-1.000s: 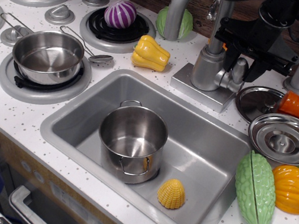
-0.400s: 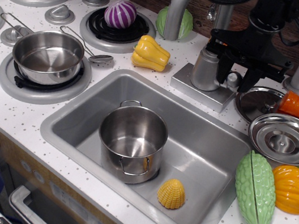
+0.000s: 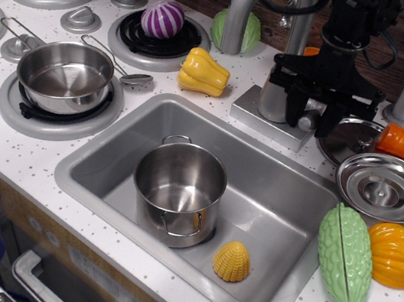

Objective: Turn lever vertical to front

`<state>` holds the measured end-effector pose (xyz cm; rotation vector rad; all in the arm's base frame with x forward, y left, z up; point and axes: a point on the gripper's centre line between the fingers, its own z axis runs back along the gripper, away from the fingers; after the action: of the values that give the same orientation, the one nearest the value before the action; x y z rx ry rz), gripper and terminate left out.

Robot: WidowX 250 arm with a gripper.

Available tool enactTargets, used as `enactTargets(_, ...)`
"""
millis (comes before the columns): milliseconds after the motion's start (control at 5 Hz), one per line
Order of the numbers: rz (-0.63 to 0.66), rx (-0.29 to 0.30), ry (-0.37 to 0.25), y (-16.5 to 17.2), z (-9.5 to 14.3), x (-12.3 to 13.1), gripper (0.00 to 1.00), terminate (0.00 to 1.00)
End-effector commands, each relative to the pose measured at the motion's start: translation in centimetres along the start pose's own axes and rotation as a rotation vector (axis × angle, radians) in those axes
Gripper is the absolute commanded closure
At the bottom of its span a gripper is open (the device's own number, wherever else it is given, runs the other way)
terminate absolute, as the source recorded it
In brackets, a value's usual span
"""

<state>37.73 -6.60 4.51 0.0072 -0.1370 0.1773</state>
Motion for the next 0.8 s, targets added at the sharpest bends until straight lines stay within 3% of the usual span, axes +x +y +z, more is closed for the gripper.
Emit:
enactTargets(0,0.001,-0.014,-0.016,-0.6,-0.9,-0.5,1.00,0.00)
enactTargets(200,-0.007,0.000,-0.020,-0.4,-0.7,-0.5,1.00,0.00)
enactTargets(400,-0.010,0.025,-0.018,-0.4,0.5,-0.4,0.00,0.00)
enactTargets(600,0.011,0.073,0.004,-0.7,3.1,-0.5,0.00,0.00)
